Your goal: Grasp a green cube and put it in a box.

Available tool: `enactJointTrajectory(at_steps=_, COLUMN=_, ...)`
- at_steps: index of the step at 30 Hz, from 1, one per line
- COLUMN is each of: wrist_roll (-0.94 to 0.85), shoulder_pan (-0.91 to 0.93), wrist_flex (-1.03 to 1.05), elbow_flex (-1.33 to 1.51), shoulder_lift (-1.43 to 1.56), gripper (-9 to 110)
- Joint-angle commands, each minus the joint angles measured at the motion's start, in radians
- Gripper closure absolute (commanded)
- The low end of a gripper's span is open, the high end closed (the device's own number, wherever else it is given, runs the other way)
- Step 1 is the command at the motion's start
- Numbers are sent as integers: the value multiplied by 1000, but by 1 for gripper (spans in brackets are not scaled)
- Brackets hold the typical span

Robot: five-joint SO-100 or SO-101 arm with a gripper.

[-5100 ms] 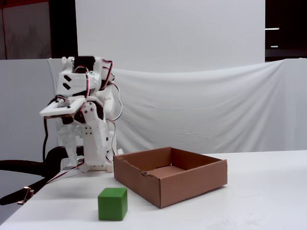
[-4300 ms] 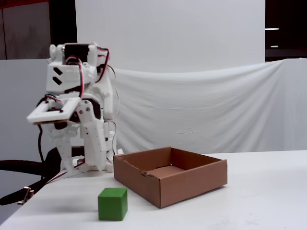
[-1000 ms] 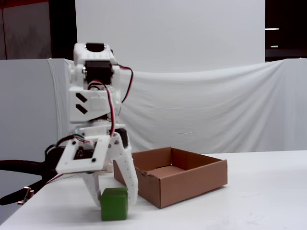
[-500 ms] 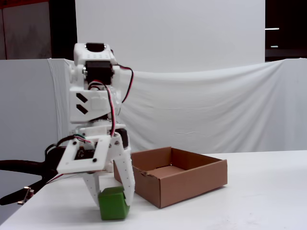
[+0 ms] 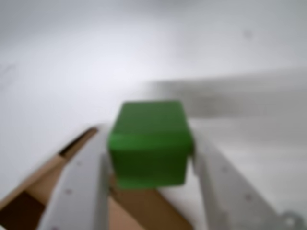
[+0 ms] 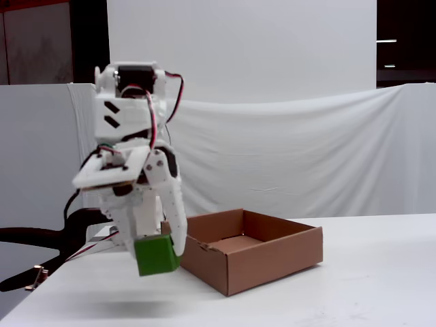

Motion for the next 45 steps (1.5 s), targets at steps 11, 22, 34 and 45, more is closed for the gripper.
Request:
enactJointTrajectory(at_steps=11, wrist_roll=0, shoulder_pan=-299, wrist_flex=341, elbow_flex=-14, shoulder_lift=377, gripper=89)
enactJointTrajectory(at_steps=22, wrist_roll=-11, shoulder_pan=-479, wrist_flex=324, elbow_flex=179, shoulder_lift=420, gripper=89)
enactJointTrajectory(at_steps=34, wrist_roll=-14, shoulder_pan=-548, wrist_flex=273, elbow_flex=327, shoulder_lift=403, gripper=89)
enactJointTrajectory(at_steps=45, wrist_roll=-258, shoulder_pan=-588, wrist_flex=318, elbow_flex=325, shoulder_lift=394, gripper=89)
